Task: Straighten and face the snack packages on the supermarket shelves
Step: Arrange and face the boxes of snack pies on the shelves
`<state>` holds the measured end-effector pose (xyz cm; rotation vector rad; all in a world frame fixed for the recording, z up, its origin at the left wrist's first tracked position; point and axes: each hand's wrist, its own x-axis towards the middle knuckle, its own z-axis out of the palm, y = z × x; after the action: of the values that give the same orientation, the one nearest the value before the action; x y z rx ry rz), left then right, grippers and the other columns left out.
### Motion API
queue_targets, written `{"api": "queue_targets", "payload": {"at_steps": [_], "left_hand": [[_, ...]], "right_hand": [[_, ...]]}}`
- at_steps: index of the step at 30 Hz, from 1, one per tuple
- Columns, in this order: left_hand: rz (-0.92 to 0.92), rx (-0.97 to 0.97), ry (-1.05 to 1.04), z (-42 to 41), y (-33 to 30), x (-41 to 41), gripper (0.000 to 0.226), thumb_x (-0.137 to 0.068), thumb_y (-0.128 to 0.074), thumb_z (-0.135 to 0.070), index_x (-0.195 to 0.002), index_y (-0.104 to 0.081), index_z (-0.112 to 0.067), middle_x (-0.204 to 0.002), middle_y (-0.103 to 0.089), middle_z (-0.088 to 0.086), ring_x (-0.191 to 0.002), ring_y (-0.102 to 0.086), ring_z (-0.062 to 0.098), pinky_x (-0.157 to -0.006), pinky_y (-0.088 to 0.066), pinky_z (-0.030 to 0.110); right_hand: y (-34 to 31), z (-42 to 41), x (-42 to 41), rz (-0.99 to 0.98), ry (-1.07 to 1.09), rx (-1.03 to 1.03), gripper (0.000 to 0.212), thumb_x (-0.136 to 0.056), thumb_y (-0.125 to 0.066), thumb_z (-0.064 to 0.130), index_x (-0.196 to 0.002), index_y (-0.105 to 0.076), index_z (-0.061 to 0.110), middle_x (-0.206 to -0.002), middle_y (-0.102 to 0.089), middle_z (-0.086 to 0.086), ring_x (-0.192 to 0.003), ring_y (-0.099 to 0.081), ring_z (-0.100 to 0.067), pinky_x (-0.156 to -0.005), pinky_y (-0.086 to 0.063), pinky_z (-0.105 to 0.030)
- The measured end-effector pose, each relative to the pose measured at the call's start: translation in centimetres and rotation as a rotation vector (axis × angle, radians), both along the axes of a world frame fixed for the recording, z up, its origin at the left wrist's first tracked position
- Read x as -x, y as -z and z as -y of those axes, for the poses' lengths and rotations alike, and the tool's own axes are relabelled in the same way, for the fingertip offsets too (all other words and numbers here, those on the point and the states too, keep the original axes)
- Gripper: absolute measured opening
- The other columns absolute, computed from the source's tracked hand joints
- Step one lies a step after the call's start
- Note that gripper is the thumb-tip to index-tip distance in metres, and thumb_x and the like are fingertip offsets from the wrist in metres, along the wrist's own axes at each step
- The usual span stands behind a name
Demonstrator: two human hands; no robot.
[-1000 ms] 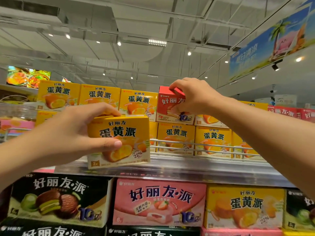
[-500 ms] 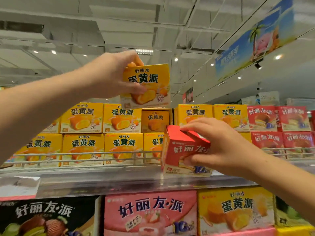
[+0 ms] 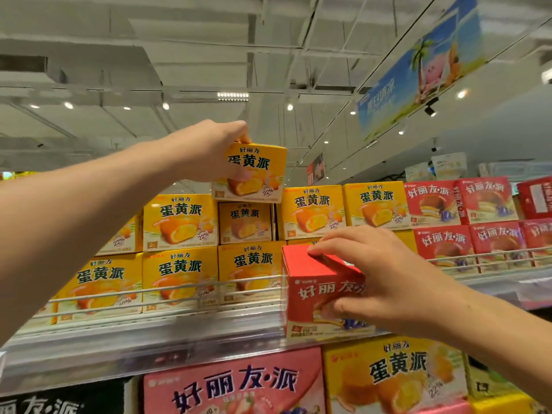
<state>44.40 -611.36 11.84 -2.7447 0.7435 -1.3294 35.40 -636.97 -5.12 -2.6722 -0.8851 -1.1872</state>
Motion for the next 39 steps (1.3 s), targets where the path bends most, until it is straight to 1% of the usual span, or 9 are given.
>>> {"api": "queue_targets", "payload": {"at_steps": [11, 14, 19, 23, 27, 30, 34, 37, 39], "left_hand": [[-0.088, -0.033, -0.055, 0.6, 1.3, -1.5, 0.054, -0.079, -0.069, -0.057, -0.115, -0.044, -0.027, -0.093, -0.060, -0.005, -0.076, -0.056, 0.008, -0.057, -0.047, 0.029], [-0.157, -0.055, -0.079, 0.5, 3.0, -2.4, 0.056, -0.078, -0.068, -0.059, -0.117, -0.043, -0.028, -0.086, -0.054, -0.011, -0.075, -0.055, 0.005, -0.055, -0.046, 0.027], [-0.251, -0.056, -0.078, 0.1, 5.0, -3.5, 0.056, -0.081, -0.064, -0.059, -0.124, -0.041, -0.031, -0.088, -0.058, -0.011, -0.072, -0.063, 0.007, -0.056, -0.054, 0.029], [-0.249, -0.068, -0.074, -0.6, 5.0, -3.4, 0.068, -0.077, -0.059, -0.069, -0.134, -0.039, -0.039, -0.111, -0.065, -0.006, -0.082, -0.065, 0.011, -0.062, -0.054, 0.028], [-0.237, -0.043, -0.042, -2.2, 5.1, -2.5, 0.080, -0.074, -0.052, -0.075, -0.144, -0.027, -0.047, -0.136, -0.056, 0.000, -0.096, -0.059, 0.016, -0.069, -0.045, 0.026], [-0.247, -0.025, -0.057, -2.8, 5.7, -2.4, 0.067, -0.083, -0.055, -0.066, -0.142, -0.034, -0.044, -0.123, -0.061, -0.001, -0.083, -0.058, 0.012, -0.057, -0.044, 0.020], [-0.238, -0.004, -0.033, -2.8, 6.0, -2.5, 0.060, -0.086, -0.058, -0.059, -0.138, -0.041, -0.038, -0.107, -0.060, -0.007, -0.079, -0.059, 0.008, -0.055, -0.046, 0.021], [-0.246, -0.020, -0.028, -2.8, 6.0, -2.3, 0.061, -0.086, -0.059, -0.057, -0.140, -0.040, -0.035, -0.120, -0.062, -0.002, -0.088, -0.061, 0.014, -0.058, -0.047, 0.022], [-0.232, -0.023, -0.031, -2.7, 6.1, -2.0, 0.068, -0.087, -0.060, -0.055, -0.146, -0.035, -0.033, -0.136, -0.056, 0.002, -0.106, -0.059, 0.021, -0.074, -0.053, 0.030]], "right_hand": [[-0.2, 0.0, -0.3, -0.020, 0.007, 0.012, 0.070, -0.072, -0.066, 0.064, -0.135, -0.040, 0.048, -0.132, -0.043, 0.029, -0.124, -0.033, 0.002, -0.106, -0.029, -0.035], [-0.3, -0.1, -0.3, -0.024, 0.009, 0.020, 0.070, -0.072, -0.067, 0.063, -0.135, -0.040, 0.048, -0.133, -0.043, 0.029, -0.124, -0.032, 0.003, -0.106, -0.028, -0.034], [-0.6, -0.4, -0.2, -0.030, 0.011, 0.029, 0.070, -0.071, -0.069, 0.061, -0.135, -0.042, 0.047, -0.133, -0.045, 0.026, -0.123, -0.033, 0.004, -0.105, -0.028, -0.033], [-0.7, -0.4, -0.3, -0.043, 0.021, 0.029, 0.071, -0.071, -0.067, 0.063, -0.135, -0.040, 0.047, -0.132, -0.045, 0.027, -0.124, -0.035, 0.001, -0.106, -0.030, -0.035], [-0.7, -0.4, -0.4, -0.058, 0.020, 0.020, 0.072, -0.071, -0.068, 0.063, -0.135, -0.040, 0.048, -0.132, -0.044, 0.027, -0.124, -0.035, -0.001, -0.106, -0.033, -0.038], [-0.8, -0.4, -0.3, -0.068, 0.014, 0.017, 0.072, -0.070, -0.069, 0.062, -0.134, -0.042, 0.046, -0.132, -0.045, 0.025, -0.124, -0.036, -0.002, -0.106, -0.035, -0.039], [-0.7, -0.4, -0.2, -0.071, 0.014, 0.008, 0.071, -0.071, -0.070, 0.059, -0.134, -0.042, 0.045, -0.134, -0.046, 0.023, -0.124, -0.036, -0.001, -0.105, -0.037, -0.040], [-0.7, -0.6, -0.1, -0.065, 0.024, 0.003, 0.069, -0.072, -0.071, 0.056, -0.134, -0.043, 0.045, -0.135, -0.046, 0.021, -0.125, -0.036, -0.004, -0.106, -0.037, -0.041], [-0.5, -0.6, 0.1, -0.054, 0.035, 0.004, 0.068, -0.073, -0.072, 0.054, -0.134, -0.044, 0.044, -0.134, -0.046, 0.020, -0.125, -0.037, -0.005, -0.106, -0.036, -0.041]]}}
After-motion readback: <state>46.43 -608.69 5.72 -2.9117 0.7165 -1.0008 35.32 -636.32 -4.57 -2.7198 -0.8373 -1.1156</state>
